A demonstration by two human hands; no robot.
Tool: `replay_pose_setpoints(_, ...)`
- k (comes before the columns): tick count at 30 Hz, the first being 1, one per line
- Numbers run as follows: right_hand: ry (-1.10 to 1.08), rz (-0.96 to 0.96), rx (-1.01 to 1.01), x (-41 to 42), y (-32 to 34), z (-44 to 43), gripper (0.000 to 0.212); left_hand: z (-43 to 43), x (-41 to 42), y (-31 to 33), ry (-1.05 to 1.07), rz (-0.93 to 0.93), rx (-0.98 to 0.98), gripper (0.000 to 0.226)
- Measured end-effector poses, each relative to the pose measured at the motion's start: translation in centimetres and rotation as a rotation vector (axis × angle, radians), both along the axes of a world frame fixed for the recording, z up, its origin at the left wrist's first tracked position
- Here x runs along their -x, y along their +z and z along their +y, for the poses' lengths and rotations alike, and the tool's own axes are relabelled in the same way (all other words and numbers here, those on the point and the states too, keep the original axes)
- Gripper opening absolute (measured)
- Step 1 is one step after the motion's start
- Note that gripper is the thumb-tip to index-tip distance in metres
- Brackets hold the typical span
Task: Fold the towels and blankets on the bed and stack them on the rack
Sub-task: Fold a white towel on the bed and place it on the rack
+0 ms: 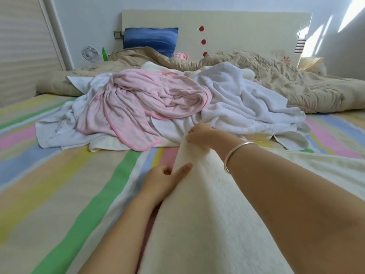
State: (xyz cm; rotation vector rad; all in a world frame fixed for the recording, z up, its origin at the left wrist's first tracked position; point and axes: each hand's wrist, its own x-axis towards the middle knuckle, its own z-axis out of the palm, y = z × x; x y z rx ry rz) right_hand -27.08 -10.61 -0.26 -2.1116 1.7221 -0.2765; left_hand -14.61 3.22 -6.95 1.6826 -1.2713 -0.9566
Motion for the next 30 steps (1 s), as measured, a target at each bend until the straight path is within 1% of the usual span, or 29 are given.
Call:
replay_pose_setpoints(1, 0.024, 0.076, 0.015, 0.1, -0.3, 0.2, 0.027, 0.1, 0.1, -0.5, -0.039, 0.039, 0.0, 0.041)
replay_pose_setpoints(2, 0.039, 0.142, 0.077, 0.2, -0.4, 0.4, 0.029, 0.2, 0.1, -0.6, -0.06, 0.079, -0.005, 0.031)
replay_pose_setpoints(3, 0.049, 0.171, 0.153, 0.5, -0.8, 0.4, 0.029, 0.0, -0.1, -1.0, -0.071, 0.097, -0.01, 0.029)
replay_pose_setpoints(6, 0.016, 0.114, 0.269, 0.9, -2.3, 1.0, 0.024, -0.3, -0.4, -1.3, -0.06, 0.074, -0.003, 0.046)
replay_pose_setpoints(9, -0.03, 0.02, 0.404, 0.8, -3.3, 2.7, 0.031, -0.5, -0.3, -1.4, -0.029, 0.029, -0.04, 0.041)
replay_pose_setpoints(11, -0.04, -0.016, 0.479, 1.5, -3.5, 5.2, 0.038, -0.6, -0.3, -1.3, -0.038, 0.009, -0.052, 0.039)
replay_pose_setpoints(13, -0.037, 0.071, 0.52, 2.9, -3.8, 8.4, 0.043, -0.7, -0.5, -1.2, -0.044, 0.002, -0.059, 0.04)
replay_pose_setpoints(14, -0.052, 0.136, 0.483, 4.2, -3.9, 9.8, 0.047, -0.8, -0.4, -1.1, -0.043, -0.01, -0.064, 0.039)
replay_pose_setpoints(16, -0.12, 0.231, 0.3, 7.0, -4.2, 11.7, 0.059, -0.9, -0.4, -1.0, -0.042, -0.034, -0.082, 0.036)
replay_pose_setpoints(18, -0.198, 0.251, 0.093, 9.2, -4.3, 12.1, 0.07, -1.0, -0.3, -0.8, -0.041, -0.053, -0.107, 0.038)
replay_pose_setpoints(20, -0.201, 0.239, -0.014, 10.0, -4.8, 11.3, 0.076, -1.0, -0.3, -0.7, -0.032, -0.064, -0.123, 0.041)
replay_pose_setpoints(22, -0.164, 0.242, -0.005, 9.6, -5.7, 9.9, 0.079, -1.1, -0.3, -0.7, -0.022, -0.064, -0.141, 0.04)
replay_pose_setpoints(25, -0.129, 0.25, 0.065, 9.1, -6.4, 8.2, 0.082, -1.3, -0.4, -0.7, -0.017, -0.035, -0.151, 0.039)
replay_pose_setpoints(27, -0.108, 0.238, 0.071, 9.2, -6.4, 7.9, 0.082, -1.6, -0.4, -0.7, -0.004, -0.055, -0.17, 0.039)
replay_pose_setpoints(29, -0.069, 0.179, 0.048, 9.5, -5.9, 8.0, 0.077, -2.1, -0.3, 0.1, 0.029, -0.18, -0.201, 0.04)
replay_pose_setpoints(30, -0.033, 0.133, 0.031, 9.9, -5.4, 8.3, 0.072, -2.4, 0.1, 0.8, 0.041, -0.285, -0.213, 0.049)
